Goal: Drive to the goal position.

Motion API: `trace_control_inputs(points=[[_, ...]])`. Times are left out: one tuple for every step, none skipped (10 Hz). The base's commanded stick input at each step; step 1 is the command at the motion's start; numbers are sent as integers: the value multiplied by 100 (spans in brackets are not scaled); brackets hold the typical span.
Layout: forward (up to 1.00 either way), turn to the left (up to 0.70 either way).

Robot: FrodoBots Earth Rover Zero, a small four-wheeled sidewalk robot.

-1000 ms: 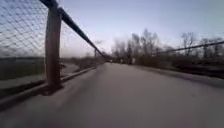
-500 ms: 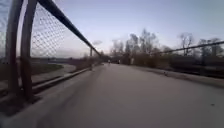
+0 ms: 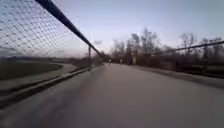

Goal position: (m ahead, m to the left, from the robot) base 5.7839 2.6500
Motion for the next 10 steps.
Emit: trace_control_inputs(points=[[100, 0], [100, 0], [100, 0], [100, 0], [100, 0], [100, 0], [100, 0], [100, 0], [100, 0], [100, 0]])
